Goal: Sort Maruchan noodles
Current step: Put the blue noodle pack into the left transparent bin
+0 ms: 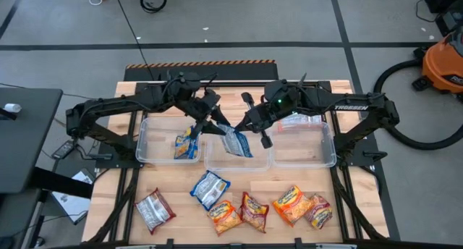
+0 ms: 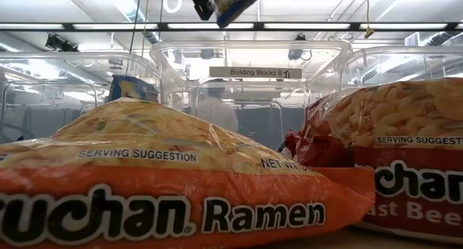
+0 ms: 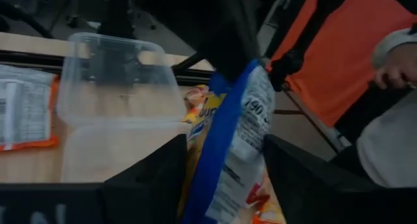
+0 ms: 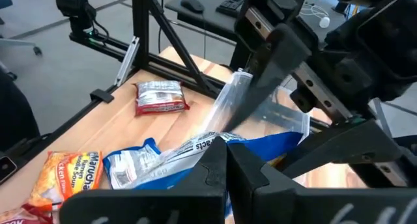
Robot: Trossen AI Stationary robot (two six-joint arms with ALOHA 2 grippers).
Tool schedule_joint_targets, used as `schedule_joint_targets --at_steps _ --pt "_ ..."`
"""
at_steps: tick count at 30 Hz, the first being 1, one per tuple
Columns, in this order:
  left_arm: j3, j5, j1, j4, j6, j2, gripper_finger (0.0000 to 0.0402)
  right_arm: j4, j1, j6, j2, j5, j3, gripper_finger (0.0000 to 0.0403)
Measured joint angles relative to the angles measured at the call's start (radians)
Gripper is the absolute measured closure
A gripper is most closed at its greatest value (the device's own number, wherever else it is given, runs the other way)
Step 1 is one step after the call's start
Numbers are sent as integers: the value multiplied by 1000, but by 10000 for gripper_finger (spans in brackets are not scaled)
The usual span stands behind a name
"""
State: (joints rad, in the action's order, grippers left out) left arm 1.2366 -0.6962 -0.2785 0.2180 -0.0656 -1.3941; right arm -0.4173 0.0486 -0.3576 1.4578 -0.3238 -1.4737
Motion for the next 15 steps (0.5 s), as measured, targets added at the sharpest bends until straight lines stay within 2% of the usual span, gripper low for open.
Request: schedule_joint_targets --at_steps 4,10,13,15 --pt "0 14 -7 -1 0 0 259 -2 0 16 0 -7 0 398" --pt "0 12 -7 -2 10 0 379 -2 0 61 0 -10 0 396" --pt "0 12 -7 -2 2 0 392 -1 0 150 1 -2 0 386" --pt "0 13 -5 0 -3 3 395 3 0 219 1 42 0 374"
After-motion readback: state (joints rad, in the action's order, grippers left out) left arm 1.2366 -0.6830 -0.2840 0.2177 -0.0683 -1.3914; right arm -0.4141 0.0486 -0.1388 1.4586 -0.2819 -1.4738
